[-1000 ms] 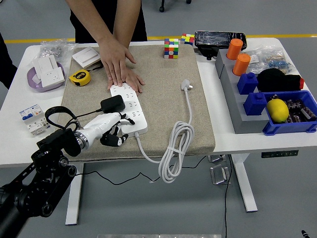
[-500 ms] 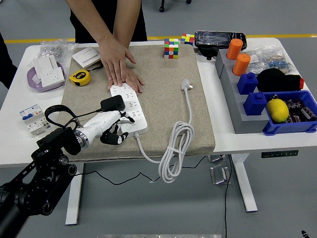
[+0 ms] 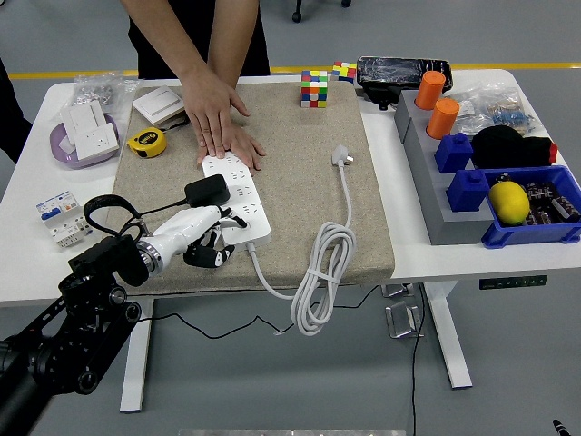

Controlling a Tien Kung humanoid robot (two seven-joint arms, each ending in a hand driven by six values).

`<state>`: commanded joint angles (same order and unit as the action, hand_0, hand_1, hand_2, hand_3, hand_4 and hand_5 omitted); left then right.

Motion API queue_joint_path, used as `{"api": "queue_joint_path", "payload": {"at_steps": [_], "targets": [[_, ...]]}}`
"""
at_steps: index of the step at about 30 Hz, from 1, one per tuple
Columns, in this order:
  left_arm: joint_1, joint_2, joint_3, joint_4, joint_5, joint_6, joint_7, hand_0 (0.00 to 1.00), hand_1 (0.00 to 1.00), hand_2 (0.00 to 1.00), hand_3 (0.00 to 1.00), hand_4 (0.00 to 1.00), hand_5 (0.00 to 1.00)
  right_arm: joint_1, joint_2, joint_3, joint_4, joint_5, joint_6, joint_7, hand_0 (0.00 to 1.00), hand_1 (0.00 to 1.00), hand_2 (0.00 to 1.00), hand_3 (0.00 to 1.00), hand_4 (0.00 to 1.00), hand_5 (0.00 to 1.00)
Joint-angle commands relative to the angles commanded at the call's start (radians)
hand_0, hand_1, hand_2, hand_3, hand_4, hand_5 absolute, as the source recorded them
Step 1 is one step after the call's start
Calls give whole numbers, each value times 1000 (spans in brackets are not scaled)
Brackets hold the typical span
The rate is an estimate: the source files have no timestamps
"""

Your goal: Pick up the plug,place it near the board,insert it into the board,press the button

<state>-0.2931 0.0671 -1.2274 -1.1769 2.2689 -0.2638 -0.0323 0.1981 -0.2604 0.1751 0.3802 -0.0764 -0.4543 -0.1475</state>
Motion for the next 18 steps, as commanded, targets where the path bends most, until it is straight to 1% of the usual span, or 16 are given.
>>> {"api": "queue_joint_path", "payload": {"at_steps": [5,9,12,14,18], "targets": [[0,-1,4,5,0,-22,5,188,2,136,711,589,2,-1,0,0,0,1,0,0,811,747,744,770,998,998],[1,0,-7,-8,0,2,-2,188,2,136,713,589,2,0,0,0,0,1,-1,-1,810,747,744,770,998,998],[3,-2,-28,-42,0,29,-9,188,2,136,713,589,2,1,0,1,0,0,-1,-1,810,747,744,770,998,998],[3,-2,-43,-79,0,37,-10,188,2,137,695,588,2,1,0,0,0,2,-1,-1,810,747,743,770,998,998],[-2,0,-62,-142,0,51,-12,188,2,137,695,588,2,0,0,-1,0,1,-1,-1,810,747,743,770,998,998]]}}
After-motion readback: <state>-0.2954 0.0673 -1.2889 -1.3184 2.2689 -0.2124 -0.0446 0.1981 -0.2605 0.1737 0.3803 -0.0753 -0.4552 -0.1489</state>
